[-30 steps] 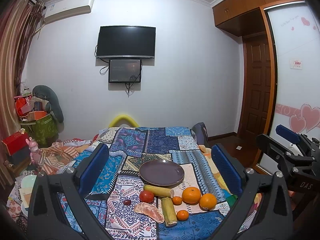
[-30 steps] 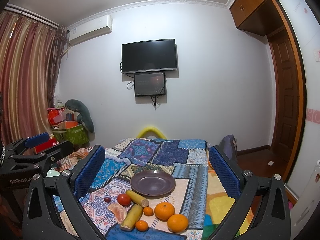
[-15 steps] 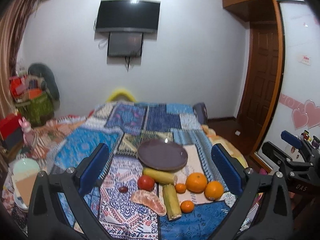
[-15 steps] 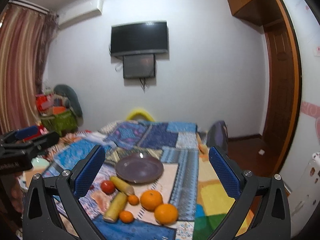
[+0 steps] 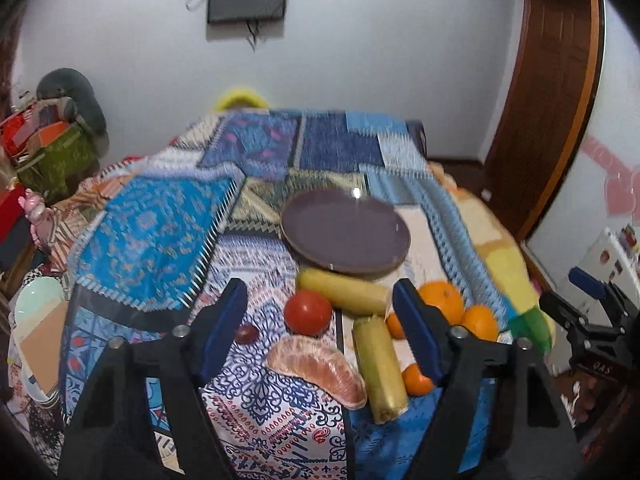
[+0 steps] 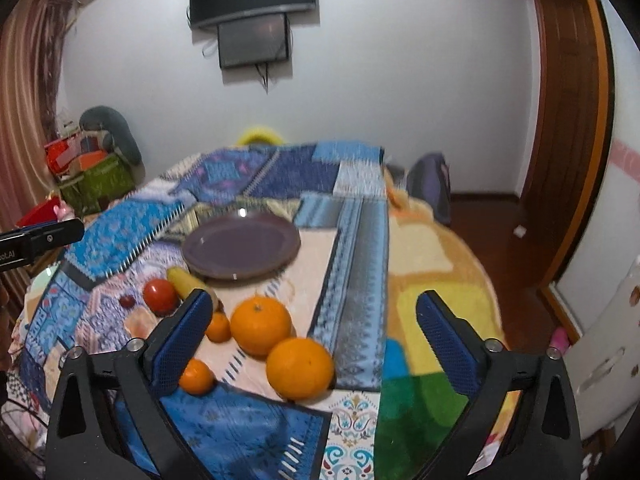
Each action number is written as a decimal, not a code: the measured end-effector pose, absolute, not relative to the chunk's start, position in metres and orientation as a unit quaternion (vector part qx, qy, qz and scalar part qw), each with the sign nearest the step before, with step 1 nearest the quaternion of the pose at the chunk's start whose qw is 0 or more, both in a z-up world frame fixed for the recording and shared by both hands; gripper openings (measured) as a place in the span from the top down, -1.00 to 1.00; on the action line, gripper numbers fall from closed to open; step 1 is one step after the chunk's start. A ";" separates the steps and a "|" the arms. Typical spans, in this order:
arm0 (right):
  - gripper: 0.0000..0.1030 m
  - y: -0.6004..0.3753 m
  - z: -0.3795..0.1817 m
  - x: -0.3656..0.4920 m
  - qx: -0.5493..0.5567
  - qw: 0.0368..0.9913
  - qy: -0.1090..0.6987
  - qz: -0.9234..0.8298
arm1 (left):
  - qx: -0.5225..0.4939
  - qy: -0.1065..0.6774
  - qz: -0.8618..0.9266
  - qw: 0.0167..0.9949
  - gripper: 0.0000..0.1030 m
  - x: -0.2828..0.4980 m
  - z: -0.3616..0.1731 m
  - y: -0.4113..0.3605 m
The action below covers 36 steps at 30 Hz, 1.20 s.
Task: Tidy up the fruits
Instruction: 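Grasp the yellow-green cylinder with the left tool while the right tool grasps a large orange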
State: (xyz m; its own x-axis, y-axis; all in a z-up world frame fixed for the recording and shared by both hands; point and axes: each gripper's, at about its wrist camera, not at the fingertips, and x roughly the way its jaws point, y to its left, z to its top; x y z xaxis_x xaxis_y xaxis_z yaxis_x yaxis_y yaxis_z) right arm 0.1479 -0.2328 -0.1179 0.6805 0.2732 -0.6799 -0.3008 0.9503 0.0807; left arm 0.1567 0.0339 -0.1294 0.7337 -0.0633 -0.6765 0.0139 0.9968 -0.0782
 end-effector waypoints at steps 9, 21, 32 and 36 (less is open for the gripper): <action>-0.57 -0.232 -0.157 0.160 -0.018 0.884 0.429 0.186 | -0.042 0.450 -0.061 0.890 -0.31 0.186 -0.178 0.017; -0.54 -0.226 -0.188 0.170 0.002 0.855 0.476 0.205 | -0.024 0.504 -0.101 0.857 -0.05 0.206 -0.218 -0.013; -0.38 -0.219 -0.206 0.177 -0.003 0.840 0.498 0.217 | -0.012 0.522 -0.115 0.845 0.09 0.214 -0.245 -0.027; -0.25 -0.219 -0.212 0.179 -0.006 0.836 0.505 0.213 | -0.016 0.519 -0.114 0.847 0.15 0.216 -0.248 -0.026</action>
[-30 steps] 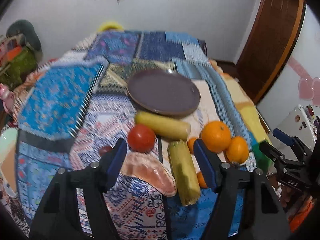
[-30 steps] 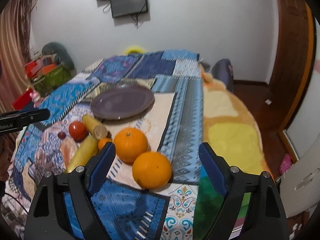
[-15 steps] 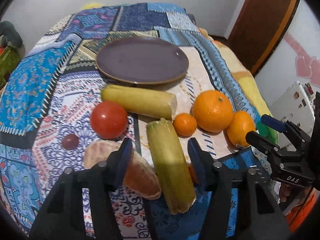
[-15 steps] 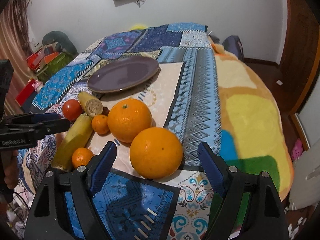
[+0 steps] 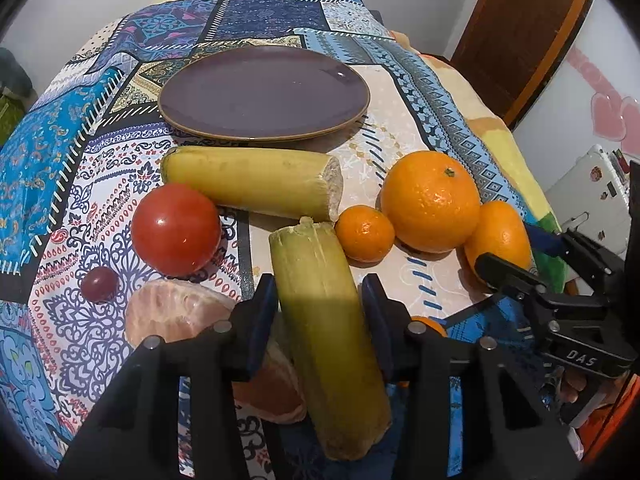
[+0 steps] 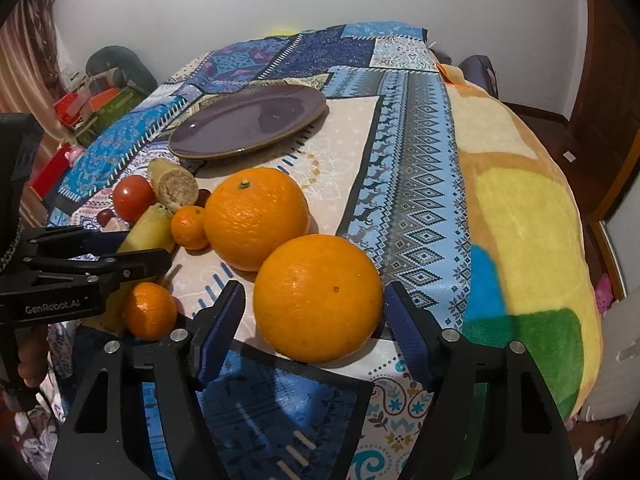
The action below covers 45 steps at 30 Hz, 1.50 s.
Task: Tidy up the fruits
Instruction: 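Grasp the yellow-green cylinder with the left tool while the right tool grasps a large orange, then carry both onto the dark plate and open both tools to release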
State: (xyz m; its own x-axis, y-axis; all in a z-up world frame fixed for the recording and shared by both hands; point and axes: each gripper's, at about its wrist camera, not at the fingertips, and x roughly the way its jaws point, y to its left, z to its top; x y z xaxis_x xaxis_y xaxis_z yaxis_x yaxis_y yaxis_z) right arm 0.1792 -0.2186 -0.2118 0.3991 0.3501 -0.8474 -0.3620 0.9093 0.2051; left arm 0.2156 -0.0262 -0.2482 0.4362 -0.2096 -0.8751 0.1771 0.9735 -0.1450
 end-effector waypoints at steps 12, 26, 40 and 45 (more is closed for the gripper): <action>-0.21 -0.220 -0.207 0.177 0.000 0.839 0.502 0.210 | -0.040 0.495 -0.126 0.859 0.25 0.206 -0.227 -0.019; -0.21 -0.218 -0.148 0.176 -0.001 0.883 0.421 0.207 | -0.035 0.429 -0.114 0.895 0.26 0.181 -0.165 -0.007; -0.21 -0.194 -0.105 0.195 -0.019 0.911 0.348 0.219 | -0.047 0.360 -0.074 0.929 0.26 0.192 -0.111 0.024; -0.21 -0.186 -0.095 0.208 -0.028 0.917 0.332 0.221 | -0.048 0.346 -0.069 0.934 0.26 0.209 -0.102 0.034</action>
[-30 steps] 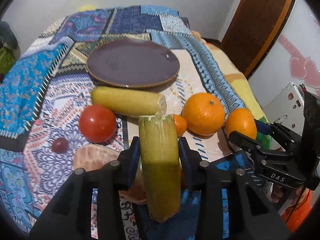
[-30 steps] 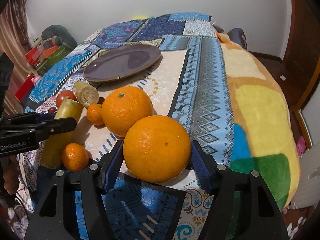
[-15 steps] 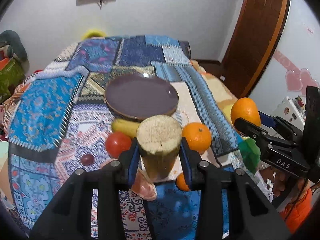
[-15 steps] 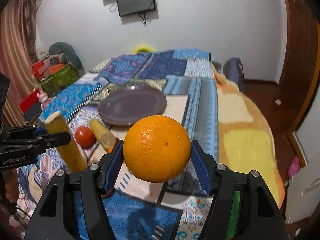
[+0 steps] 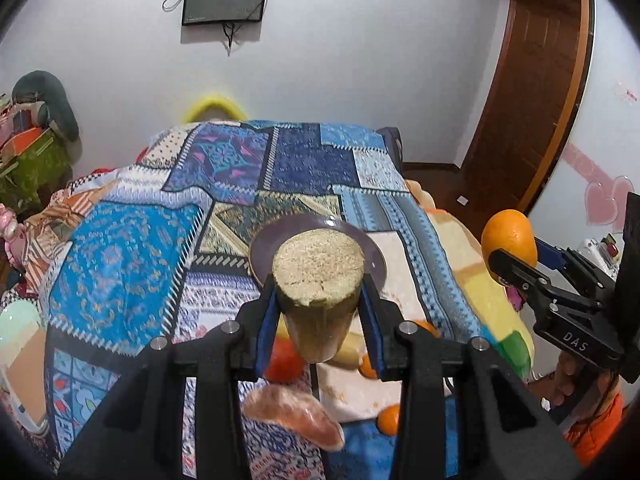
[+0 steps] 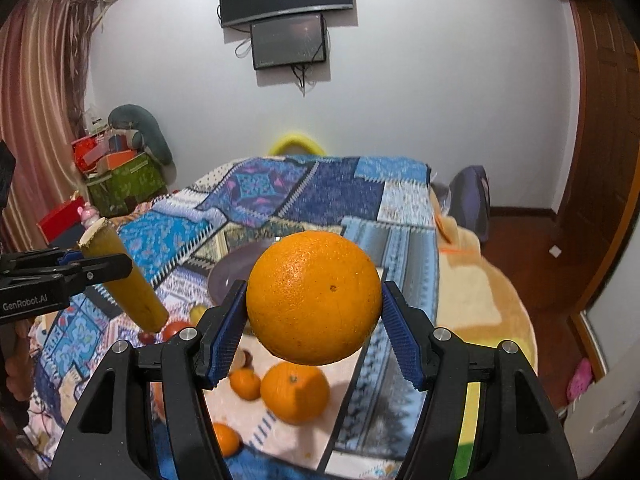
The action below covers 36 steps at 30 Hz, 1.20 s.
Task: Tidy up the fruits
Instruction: 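Carry both onto the dark plate and open both tools to release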
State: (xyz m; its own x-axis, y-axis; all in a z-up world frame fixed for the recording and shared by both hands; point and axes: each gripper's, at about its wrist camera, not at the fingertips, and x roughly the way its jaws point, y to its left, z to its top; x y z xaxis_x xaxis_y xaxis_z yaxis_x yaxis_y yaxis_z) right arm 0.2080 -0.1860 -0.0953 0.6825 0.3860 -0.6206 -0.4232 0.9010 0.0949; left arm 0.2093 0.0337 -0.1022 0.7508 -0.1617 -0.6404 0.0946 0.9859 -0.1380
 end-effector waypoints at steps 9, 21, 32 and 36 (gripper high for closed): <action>-0.21 -0.173 -0.106 0.229 -0.030 0.919 0.325 0.221 | -0.032 0.346 -0.058 0.936 0.26 0.243 -0.109 0.037; -0.21 -0.152 -0.134 0.277 -0.054 0.906 0.355 0.221 | -0.043 0.378 -0.056 0.923 0.26 0.294 -0.144 0.047; -0.21 -0.131 -0.162 0.313 -0.090 0.887 0.393 0.224 | -0.058 0.413 -0.073 0.906 0.26 0.331 -0.168 0.054; -0.21 -0.124 -0.173 0.324 -0.096 0.878 0.409 0.228 | -0.053 0.423 -0.073 0.902 0.26 0.345 -0.176 0.051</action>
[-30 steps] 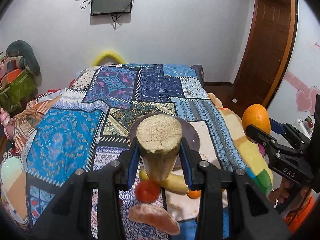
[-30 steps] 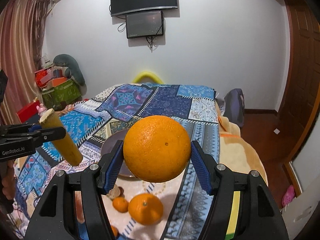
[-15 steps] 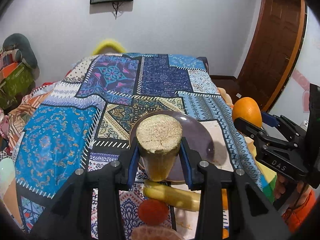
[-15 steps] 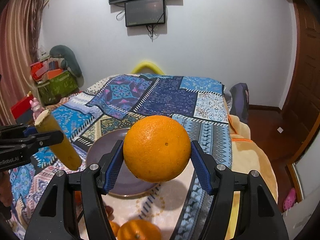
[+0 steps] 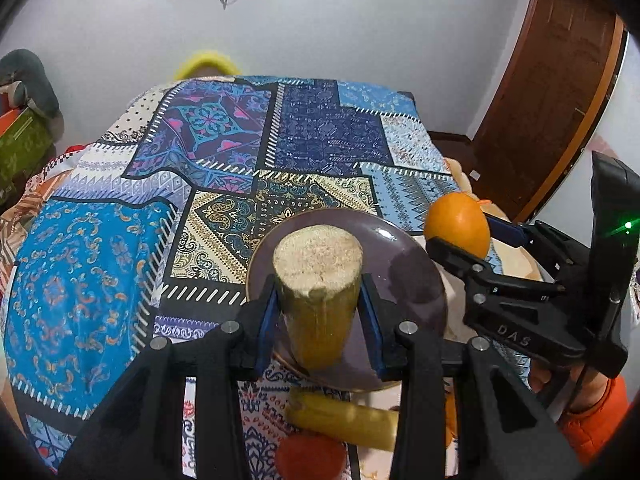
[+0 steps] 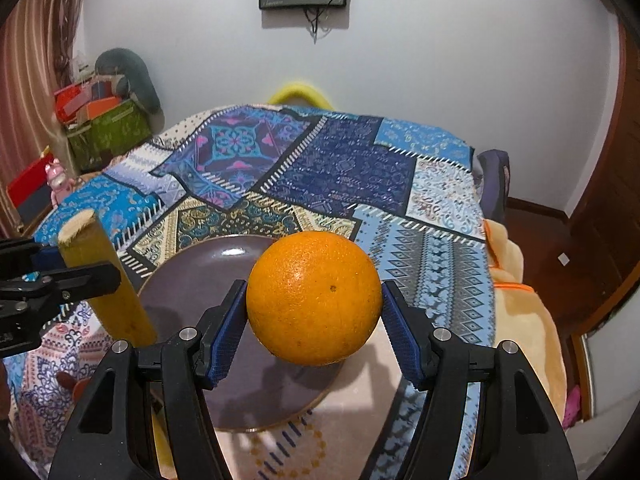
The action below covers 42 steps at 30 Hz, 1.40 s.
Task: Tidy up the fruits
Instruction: 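Carry both onto the dark plate and open both tools to release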
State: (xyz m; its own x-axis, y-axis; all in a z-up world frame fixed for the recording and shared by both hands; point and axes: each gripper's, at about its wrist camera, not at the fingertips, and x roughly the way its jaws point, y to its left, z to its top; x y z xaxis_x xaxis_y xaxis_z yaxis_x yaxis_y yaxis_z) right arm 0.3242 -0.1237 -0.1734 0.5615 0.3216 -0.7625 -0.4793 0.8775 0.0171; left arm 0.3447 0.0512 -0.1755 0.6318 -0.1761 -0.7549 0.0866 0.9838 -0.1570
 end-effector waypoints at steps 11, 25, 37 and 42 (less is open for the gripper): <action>-0.21 -0.107 -0.206 0.352 -0.114 0.843 0.465 0.245 | -0.063 0.427 -0.058 0.900 0.26 0.384 -0.194 0.051; -0.24 -0.098 -0.228 0.358 -0.137 0.822 0.488 0.258 | -0.085 0.456 -0.036 0.885 0.26 0.410 -0.218 0.059; -0.37 -0.115 -0.179 0.333 -0.123 0.852 0.447 0.245 | -0.064 0.428 -0.025 0.901 0.22 0.366 -0.178 0.063; -0.37 -0.128 -0.150 0.309 -0.114 0.865 0.426 0.241 | -0.050 0.415 -0.014 0.908 0.14 0.338 -0.158 0.065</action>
